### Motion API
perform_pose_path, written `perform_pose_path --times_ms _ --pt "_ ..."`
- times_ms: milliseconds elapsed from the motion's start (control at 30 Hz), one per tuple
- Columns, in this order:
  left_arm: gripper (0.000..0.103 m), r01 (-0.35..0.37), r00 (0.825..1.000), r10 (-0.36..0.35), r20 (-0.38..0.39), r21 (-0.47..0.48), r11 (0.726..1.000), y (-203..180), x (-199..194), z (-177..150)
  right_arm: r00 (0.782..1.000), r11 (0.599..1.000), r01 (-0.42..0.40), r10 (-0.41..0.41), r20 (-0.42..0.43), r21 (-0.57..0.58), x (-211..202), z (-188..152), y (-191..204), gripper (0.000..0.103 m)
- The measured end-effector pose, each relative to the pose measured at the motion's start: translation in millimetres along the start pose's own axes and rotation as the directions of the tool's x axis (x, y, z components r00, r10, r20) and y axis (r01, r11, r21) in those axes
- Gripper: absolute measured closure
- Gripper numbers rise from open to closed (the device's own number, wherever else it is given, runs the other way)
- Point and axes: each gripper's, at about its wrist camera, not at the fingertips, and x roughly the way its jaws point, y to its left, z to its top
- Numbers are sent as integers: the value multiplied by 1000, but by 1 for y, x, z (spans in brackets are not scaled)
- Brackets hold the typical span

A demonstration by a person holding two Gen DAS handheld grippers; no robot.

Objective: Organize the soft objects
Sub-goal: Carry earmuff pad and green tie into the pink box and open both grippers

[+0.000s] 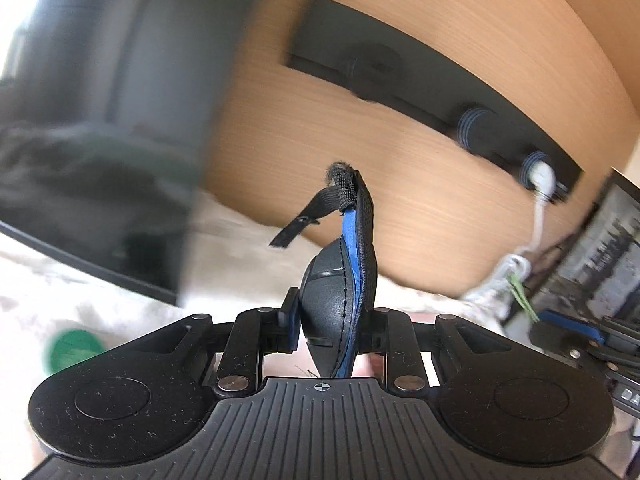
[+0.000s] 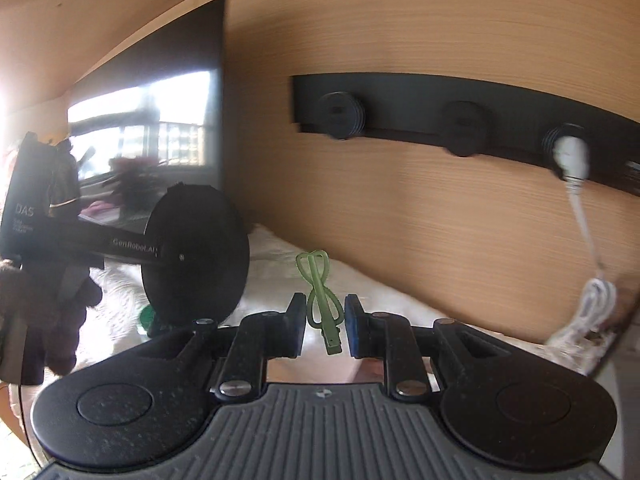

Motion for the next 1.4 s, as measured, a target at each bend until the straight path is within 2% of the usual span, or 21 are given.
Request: perform_pose_path --times_ms 100,233,500,733,900,933,1033,1133,1300,1400 --pt "77 46 999 -46 -28 15 999 -29 14 -7 999 999 44 -45 14 31 -10 -5 -31 83" --pt "77 93 994 -91 -68 30 995 -57 31 -18 997 996 70 -71 19 56 -14 -10 -51 83" --pt "77 142 976 -136 -170 28 989 -91 80 -33 993 982 112 -116 21 152 -9 -37 -95 83" --pt "77 216 934 -211 -287 -16 976 -101 133 -44 985 970 170 -170 -15 173 20 -60 -118 83" --pt "76 198 894 -187 -408 -15 980 -108 176 -59 977 961 210 -203 -57 181 37 -76 -127 83" --pt "75 188 895 -171 -413 1 982 -107 180 -60 974 957 222 -211 -77 189 40 -83 -130 83" --pt "69 139 916 -108 -387 53 989 -102 180 -62 973 953 224 -207 -103 201 43 -94 -132 83" --pt "66 98 928 -68 -367 63 993 -94 180 -60 974 956 213 -191 -122 203 47 -101 -131 83" --pt "67 101 925 -85 -370 25 995 -85 180 -54 972 966 175 -139 -189 190 66 -115 -123 83" --pt "67 99 937 -81 -339 38 994 -83 169 -45 959 966 194 -149 -241 173 83 -124 -118 83"
